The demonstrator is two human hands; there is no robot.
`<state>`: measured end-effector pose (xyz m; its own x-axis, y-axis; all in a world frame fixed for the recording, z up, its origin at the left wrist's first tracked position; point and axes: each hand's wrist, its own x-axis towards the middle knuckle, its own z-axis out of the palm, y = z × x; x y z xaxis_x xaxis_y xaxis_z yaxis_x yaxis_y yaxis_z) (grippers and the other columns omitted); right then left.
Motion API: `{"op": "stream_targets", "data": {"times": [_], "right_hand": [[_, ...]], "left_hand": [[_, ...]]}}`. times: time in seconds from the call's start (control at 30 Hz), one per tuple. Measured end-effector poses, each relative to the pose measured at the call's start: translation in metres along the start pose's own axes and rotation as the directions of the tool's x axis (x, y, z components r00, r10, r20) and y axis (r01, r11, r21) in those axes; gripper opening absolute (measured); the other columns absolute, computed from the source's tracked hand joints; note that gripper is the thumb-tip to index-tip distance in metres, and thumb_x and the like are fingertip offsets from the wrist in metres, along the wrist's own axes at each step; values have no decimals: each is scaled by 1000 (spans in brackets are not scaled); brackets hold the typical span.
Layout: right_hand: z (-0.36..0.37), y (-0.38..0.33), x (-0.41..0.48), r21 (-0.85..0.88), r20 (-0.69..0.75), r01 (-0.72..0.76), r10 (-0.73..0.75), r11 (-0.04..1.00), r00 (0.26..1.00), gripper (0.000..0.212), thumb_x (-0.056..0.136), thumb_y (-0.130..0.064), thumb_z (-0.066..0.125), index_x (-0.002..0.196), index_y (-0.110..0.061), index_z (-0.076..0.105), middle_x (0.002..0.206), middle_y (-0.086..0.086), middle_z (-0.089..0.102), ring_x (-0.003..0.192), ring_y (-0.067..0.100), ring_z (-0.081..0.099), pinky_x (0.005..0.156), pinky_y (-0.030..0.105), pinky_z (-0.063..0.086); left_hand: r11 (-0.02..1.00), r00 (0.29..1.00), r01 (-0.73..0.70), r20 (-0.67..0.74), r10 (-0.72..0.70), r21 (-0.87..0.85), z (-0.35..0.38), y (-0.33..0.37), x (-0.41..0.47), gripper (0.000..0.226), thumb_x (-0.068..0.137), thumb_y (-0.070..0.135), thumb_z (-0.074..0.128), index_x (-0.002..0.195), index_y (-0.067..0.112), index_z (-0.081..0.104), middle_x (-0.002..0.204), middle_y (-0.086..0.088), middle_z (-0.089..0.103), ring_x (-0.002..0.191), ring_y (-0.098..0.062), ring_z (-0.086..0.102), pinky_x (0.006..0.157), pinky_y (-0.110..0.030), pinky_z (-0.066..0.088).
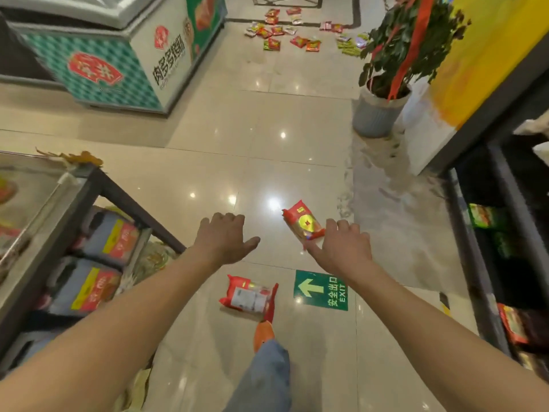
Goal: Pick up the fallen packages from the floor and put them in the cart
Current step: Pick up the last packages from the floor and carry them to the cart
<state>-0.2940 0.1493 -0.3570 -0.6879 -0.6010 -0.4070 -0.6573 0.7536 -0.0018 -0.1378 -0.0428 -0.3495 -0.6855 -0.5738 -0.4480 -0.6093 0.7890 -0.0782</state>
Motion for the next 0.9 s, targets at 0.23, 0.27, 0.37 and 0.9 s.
{"op": "stream_targets", "data": {"times": [0.23, 0.27, 0.37, 0.9], "right_hand": [[36, 23, 161, 11, 21, -27, 26, 1000, 999, 84, 101, -75, 36, 157, -12, 40, 156, 17, 49, 143, 40, 45, 111, 51, 40], [49, 28, 188, 12, 24, -29, 28, 1000, 999, 85, 101, -76, 35, 157, -12, 40, 156, 18, 49, 142, 40, 46, 111, 51, 40], [103, 46, 272, -28, 19, -27, 27, 999, 999, 83, 102, -75, 38, 156, -12, 41, 155, 19, 50, 143, 40, 46, 111, 51, 41], [509, 73, 625, 104, 15, -38, 37, 994, 999, 78, 102, -69, 43, 154, -10, 42, 153, 18, 50, 142, 40, 44, 109, 50, 38]], "left_hand": [[991, 996, -69, 56, 63, 111, 29, 21, 161, 77, 106, 71, 41, 160, 16, 48, 158, -10, 59, 145, -34, 53, 116, -50, 42], [991, 995, -75, 69, 68, 115, 42, 28, 187, 77, 106, 71, 41, 159, 16, 48, 158, -10, 59, 145, -34, 53, 116, -50, 42], [992, 994, -74, 82, 65, 106, 99, 51, 271, 76, 106, 70, 42, 158, 16, 49, 157, -11, 59, 146, -35, 52, 117, -51, 42], [996, 999, 42, 17, -41, -76, 488, 146, 604, 73, 106, 69, 41, 154, 15, 50, 151, -11, 60, 142, -35, 52, 113, -49, 43]]}}
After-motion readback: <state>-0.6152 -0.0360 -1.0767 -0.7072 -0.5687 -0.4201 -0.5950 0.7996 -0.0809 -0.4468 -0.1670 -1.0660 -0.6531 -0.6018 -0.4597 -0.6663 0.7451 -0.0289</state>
